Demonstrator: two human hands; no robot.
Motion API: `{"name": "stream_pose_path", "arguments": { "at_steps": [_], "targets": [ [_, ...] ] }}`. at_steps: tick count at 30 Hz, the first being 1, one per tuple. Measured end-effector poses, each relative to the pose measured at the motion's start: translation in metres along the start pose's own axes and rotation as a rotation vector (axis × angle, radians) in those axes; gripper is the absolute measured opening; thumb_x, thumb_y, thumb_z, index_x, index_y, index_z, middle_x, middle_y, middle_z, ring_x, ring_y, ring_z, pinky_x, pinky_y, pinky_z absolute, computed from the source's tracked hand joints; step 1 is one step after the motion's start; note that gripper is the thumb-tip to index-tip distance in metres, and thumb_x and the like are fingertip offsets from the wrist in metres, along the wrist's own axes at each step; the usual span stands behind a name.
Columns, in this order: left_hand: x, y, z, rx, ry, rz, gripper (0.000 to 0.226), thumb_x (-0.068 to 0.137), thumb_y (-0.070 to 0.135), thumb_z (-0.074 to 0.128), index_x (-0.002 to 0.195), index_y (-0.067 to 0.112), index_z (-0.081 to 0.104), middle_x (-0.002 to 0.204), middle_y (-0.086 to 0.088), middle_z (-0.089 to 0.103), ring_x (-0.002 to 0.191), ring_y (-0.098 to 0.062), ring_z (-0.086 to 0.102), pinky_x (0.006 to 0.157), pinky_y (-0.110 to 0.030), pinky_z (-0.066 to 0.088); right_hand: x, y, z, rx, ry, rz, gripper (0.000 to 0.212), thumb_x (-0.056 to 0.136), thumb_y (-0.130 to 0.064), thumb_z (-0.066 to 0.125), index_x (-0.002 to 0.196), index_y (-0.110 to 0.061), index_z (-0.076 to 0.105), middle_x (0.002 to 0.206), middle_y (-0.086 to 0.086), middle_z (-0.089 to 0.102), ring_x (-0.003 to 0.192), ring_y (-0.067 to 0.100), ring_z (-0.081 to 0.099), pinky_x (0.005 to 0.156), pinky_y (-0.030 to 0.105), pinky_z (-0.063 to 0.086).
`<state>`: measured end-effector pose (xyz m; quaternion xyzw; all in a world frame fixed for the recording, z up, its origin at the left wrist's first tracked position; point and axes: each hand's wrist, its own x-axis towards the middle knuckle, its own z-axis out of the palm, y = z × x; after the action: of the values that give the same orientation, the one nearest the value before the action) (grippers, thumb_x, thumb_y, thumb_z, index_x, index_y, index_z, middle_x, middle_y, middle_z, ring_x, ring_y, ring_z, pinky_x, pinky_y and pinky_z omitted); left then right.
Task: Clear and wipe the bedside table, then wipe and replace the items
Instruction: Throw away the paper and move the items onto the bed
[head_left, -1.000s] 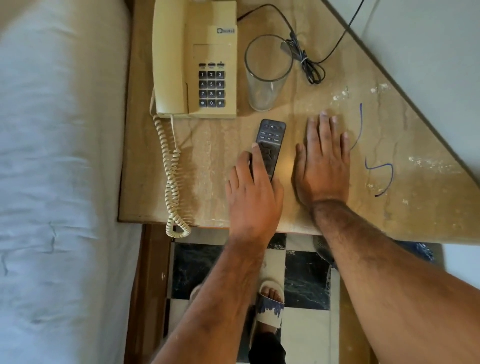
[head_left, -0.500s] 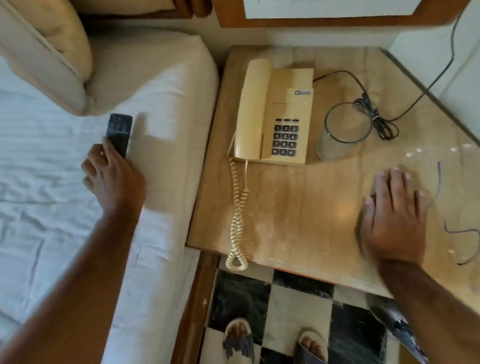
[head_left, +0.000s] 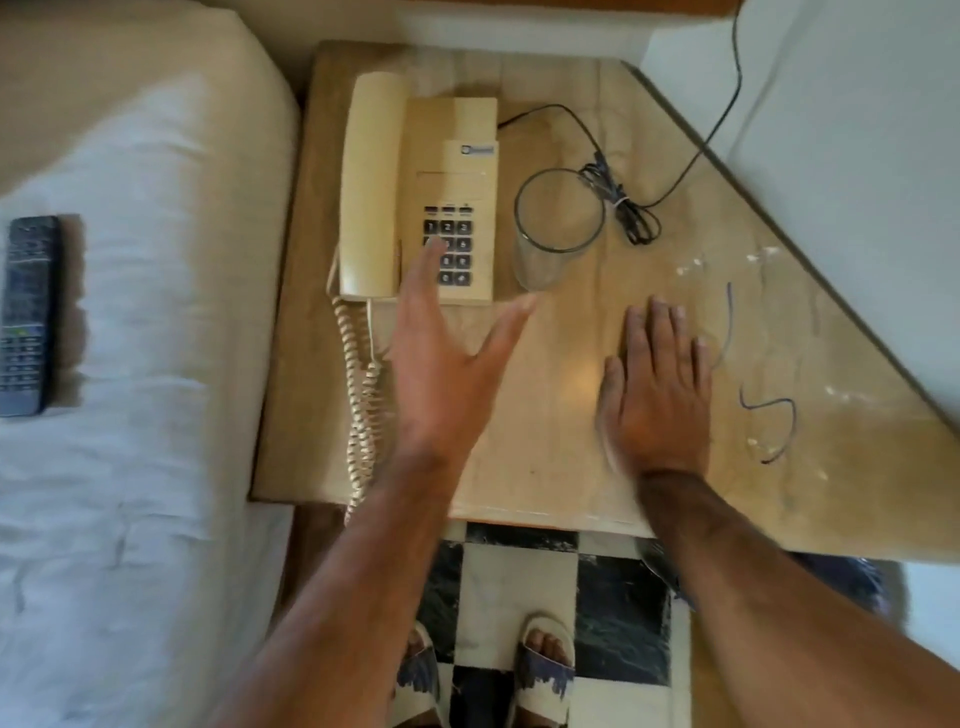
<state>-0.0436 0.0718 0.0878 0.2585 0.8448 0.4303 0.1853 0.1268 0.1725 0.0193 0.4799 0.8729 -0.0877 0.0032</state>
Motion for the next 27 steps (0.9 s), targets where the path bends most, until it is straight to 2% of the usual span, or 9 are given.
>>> {"name": "stream_pose_path", "arguments": {
  "at_steps": [3, 7, 11, 14, 17, 20, 23, 25, 27],
  "targets": [
    [0.024, 0.022, 0.042, -0.057, -0.025, -0.017, 0.112, 0.081, 0.052, 0.086, 0.166, 0.014, 0.023, 0.17, -0.003, 0.033, 0.156, -0.012, 0.03, 0.127, -0.025, 0.026, -0.001, 0.001, 0.002, -0.002, 0.009, -0.007, 0.063, 0.111, -0.038, 0.023, 0.17, -0.016, 0.017, 0.179, 0.007, 0.014, 0.167, 0.026, 0.009, 0.135, 0.05, 0.012],
    [0.042, 0.037, 0.063, -0.036, 0.042, 0.012, 0.079, 0.086, 0.028, 0.087, 0.148, -0.002, 0.048, 0.142, -0.014, 0.059, 0.133, -0.024, 0.056, 0.113, -0.035, 0.046, -0.002, 0.002, 0.002, 0.003, 0.019, -0.011, 0.062, 0.111, -0.037, 0.022, 0.17, -0.015, 0.02, 0.179, 0.008, 0.015, 0.167, 0.026, 0.01, 0.135, 0.05, 0.014],
    [0.032, 0.038, 0.045, -0.153, 0.144, 0.006, 0.069, 0.084, 0.036, 0.086, 0.138, 0.008, 0.055, 0.132, -0.006, 0.063, 0.123, -0.018, 0.06, 0.104, -0.035, 0.054, -0.002, 0.003, 0.003, -0.015, 0.017, -0.023, 0.062, 0.112, -0.038, 0.021, 0.169, -0.014, 0.02, 0.178, 0.01, 0.016, 0.167, 0.028, 0.012, 0.135, 0.052, 0.015],
    [0.022, 0.021, 0.0, -0.233, 0.261, -0.061, 0.058, 0.079, 0.054, 0.082, 0.124, 0.025, 0.059, 0.119, 0.003, 0.066, 0.105, -0.008, 0.067, 0.081, -0.03, 0.064, -0.002, 0.002, 0.002, 0.006, 0.038, -0.024, 0.062, 0.112, -0.038, 0.021, 0.169, -0.013, 0.022, 0.178, 0.01, 0.017, 0.166, 0.029, 0.013, 0.134, 0.053, 0.015],
    [0.021, -0.015, -0.068, -0.043, 0.395, -0.138, 0.055, 0.076, 0.064, 0.08, 0.112, 0.025, 0.063, 0.107, 0.003, 0.069, 0.091, -0.011, 0.068, 0.069, -0.035, 0.064, -0.003, -0.001, 0.0, 0.024, 0.034, -0.021, 0.063, 0.111, -0.037, 0.022, 0.169, -0.012, 0.022, 0.178, 0.011, 0.018, 0.166, 0.029, 0.012, 0.134, 0.054, 0.014],
    [0.029, -0.056, -0.142, 0.31, 0.466, -0.125, 0.068, 0.08, 0.065, 0.076, 0.128, 0.019, 0.063, 0.11, -0.002, 0.067, 0.098, -0.018, 0.063, 0.077, -0.025, 0.052, -0.003, -0.001, -0.002, 0.026, 0.027, -0.03, 0.063, 0.111, -0.037, 0.022, 0.168, -0.012, 0.023, 0.178, 0.011, 0.017, 0.166, 0.03, 0.012, 0.135, 0.054, 0.011],
    [0.042, -0.087, -0.198, 0.64, 0.443, -0.243, 0.085, 0.082, 0.065, 0.074, 0.152, 0.025, 0.048, 0.13, -0.015, 0.061, 0.123, -0.037, 0.056, 0.099, -0.052, 0.051, -0.003, -0.001, -0.001, 0.048, 0.047, -0.035, 0.062, 0.111, -0.036, 0.024, 0.168, -0.011, 0.024, 0.178, 0.012, 0.018, 0.166, 0.031, 0.013, 0.135, 0.055, 0.01],
    [0.048, -0.099, -0.215, 0.769, 0.414, -0.321, 0.086, 0.083, 0.066, 0.072, 0.155, 0.03, 0.042, 0.137, -0.022, 0.055, 0.129, -0.045, 0.05, 0.101, -0.065, 0.045, -0.002, 0.001, 0.001, 0.05, 0.06, -0.041, 0.062, 0.111, -0.036, 0.024, 0.168, -0.011, 0.024, 0.177, 0.013, 0.019, 0.166, 0.032, 0.014, 0.134, 0.056, 0.011],
    [0.054, -0.107, -0.224, 0.82, 0.377, -0.363, 0.089, 0.084, 0.069, 0.069, 0.156, 0.028, 0.038, 0.139, -0.024, 0.053, 0.131, -0.047, 0.048, 0.1, -0.068, 0.042, -0.002, 0.003, 0.002, 0.048, 0.063, -0.047, 0.062, 0.111, -0.036, 0.024, 0.167, -0.011, 0.023, 0.177, 0.014, 0.02, 0.165, 0.032, 0.014, 0.134, 0.057, 0.012]
  ]
}}
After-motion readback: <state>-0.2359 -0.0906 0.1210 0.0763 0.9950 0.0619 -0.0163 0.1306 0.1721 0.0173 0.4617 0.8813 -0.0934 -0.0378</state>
